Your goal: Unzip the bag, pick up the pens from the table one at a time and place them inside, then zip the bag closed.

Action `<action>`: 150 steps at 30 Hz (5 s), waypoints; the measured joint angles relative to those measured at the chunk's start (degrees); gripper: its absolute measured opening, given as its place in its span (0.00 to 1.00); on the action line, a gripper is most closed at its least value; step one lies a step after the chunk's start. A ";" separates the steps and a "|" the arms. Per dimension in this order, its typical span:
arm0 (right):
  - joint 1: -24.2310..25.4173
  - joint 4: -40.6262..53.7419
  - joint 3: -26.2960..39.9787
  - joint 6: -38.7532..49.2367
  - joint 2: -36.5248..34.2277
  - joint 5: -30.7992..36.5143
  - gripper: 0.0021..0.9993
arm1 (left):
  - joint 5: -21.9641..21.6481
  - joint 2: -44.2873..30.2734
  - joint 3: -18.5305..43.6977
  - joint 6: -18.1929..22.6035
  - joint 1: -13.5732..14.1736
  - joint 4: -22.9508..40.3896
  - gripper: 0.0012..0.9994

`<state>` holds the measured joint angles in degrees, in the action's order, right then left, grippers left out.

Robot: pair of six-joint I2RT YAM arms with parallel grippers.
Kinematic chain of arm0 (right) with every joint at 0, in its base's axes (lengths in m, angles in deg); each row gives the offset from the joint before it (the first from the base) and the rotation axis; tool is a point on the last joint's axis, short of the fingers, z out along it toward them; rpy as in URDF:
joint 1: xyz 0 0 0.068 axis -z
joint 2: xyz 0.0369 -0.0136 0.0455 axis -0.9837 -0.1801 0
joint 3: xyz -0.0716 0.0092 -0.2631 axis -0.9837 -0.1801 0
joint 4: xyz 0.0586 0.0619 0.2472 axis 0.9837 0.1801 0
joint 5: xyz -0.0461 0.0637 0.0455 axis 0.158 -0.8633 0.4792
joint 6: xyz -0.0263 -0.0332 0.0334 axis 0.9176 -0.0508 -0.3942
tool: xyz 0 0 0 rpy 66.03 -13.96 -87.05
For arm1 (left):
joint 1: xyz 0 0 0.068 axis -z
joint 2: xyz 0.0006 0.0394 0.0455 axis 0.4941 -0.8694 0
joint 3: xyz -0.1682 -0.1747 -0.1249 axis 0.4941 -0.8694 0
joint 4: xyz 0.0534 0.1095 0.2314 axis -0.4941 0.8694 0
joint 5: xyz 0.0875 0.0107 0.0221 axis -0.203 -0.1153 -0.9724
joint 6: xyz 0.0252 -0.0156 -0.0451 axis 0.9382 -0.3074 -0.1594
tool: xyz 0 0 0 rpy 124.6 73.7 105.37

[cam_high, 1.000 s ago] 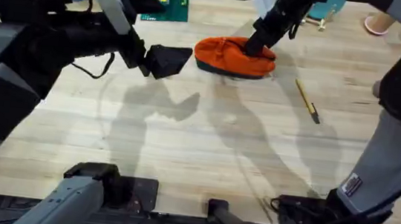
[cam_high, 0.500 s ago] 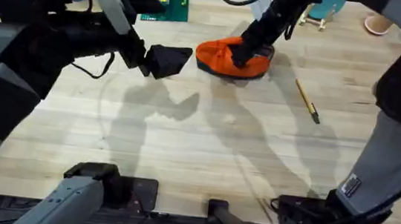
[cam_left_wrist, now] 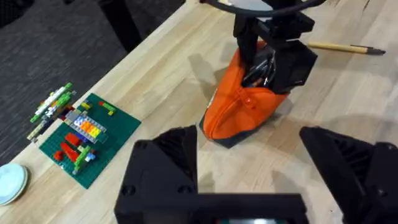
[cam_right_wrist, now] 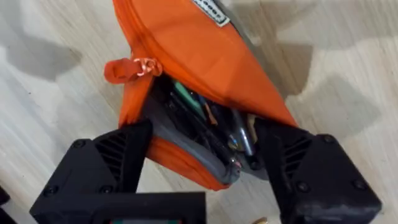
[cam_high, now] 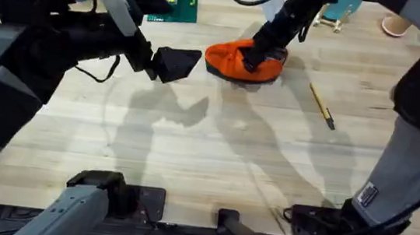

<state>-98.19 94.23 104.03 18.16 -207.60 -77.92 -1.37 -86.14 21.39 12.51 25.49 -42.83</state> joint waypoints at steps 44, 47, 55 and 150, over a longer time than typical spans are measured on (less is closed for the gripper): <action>10.01 7.04 0.04 -2.73 19.23 0.07 1.00 | 0.00 0.00 0.00 0.00 0.00 0.00 0.99; 11.65 6.43 -0.82 -3.02 19.91 0.08 1.00 | 0.00 0.00 0.00 0.00 0.00 0.00 0.99; 14.55 1.66 -11.93 -3.08 27.71 0.22 1.00 | 0.00 0.00 0.00 0.00 0.00 0.00 0.99; 24.04 -20.22 -44.36 -5.84 24.76 6.87 1.00 | 0.00 0.00 0.00 -0.01 0.00 0.00 0.99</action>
<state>-74.15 74.01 59.67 12.32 -182.83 -71.05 -1.37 -86.14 21.39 12.50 25.49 -42.83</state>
